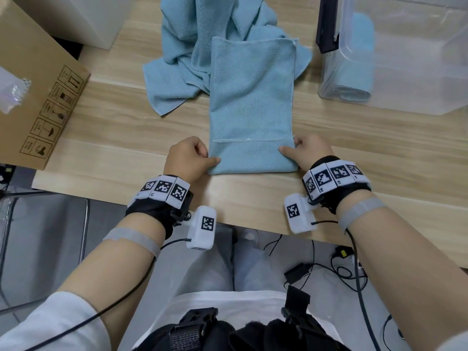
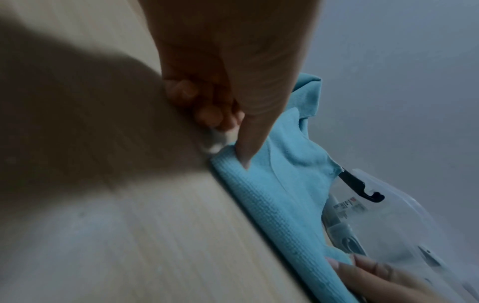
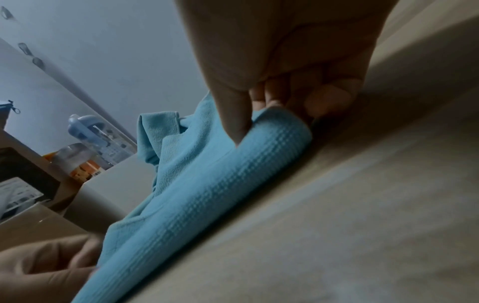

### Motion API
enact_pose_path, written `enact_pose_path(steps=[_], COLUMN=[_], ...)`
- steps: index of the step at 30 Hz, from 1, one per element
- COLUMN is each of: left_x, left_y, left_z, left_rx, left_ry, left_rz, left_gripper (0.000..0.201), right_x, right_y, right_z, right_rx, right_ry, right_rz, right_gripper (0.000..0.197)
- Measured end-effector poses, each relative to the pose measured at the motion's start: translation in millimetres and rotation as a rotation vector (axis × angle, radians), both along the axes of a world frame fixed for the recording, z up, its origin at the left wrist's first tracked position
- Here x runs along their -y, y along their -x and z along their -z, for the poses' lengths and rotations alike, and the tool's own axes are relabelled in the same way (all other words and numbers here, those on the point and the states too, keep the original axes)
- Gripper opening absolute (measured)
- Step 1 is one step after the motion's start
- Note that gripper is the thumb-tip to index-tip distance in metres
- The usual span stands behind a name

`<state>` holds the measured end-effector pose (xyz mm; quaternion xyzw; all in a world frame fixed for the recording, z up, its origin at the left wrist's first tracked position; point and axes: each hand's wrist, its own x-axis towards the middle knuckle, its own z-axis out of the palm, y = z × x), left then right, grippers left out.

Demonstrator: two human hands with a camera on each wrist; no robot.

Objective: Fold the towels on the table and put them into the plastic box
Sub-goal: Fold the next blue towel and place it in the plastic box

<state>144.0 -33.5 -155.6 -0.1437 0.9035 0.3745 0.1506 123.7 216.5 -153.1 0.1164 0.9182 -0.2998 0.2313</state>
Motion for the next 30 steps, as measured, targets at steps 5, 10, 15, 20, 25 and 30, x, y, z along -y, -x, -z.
enact_pose_path(steps=[5, 10, 15, 20, 25, 30], left_x=[-4, 6, 13, 14, 14, 13], left_y=[1, 12, 13, 16, 18, 7], left_z=[-2, 5, 5, 10, 6, -4], left_rx=[-0.248, -0.317, -0.348, -0.352, -0.324, -0.012], left_ry=[-0.014, 0.101, 0.052, 0.065, -0.049, -0.484], left_rz=[0.370, 0.576, 0.655, 0.650, 0.563, 0.194], left_gripper=[0.032, 0.025, 0.040, 0.038, 0.024, 0.020], right_x=[1, -6, -18, -15, -15, -15], right_y=[0, -1, -9, -14, -9, -18], right_z=[-6, -3, 0, 6, -2, -18], right_rx=[-0.218, -0.338, -0.285, -0.310, -0.245, -0.014], right_ry=[-0.041, -0.081, -0.049, 0.011, 0.123, 0.355], right_rz=[-0.072, -0.600, -0.619, -0.490, -0.382, -0.056], right_gripper=[0.033, 0.040, 0.061, 0.060, 0.050, 0.035])
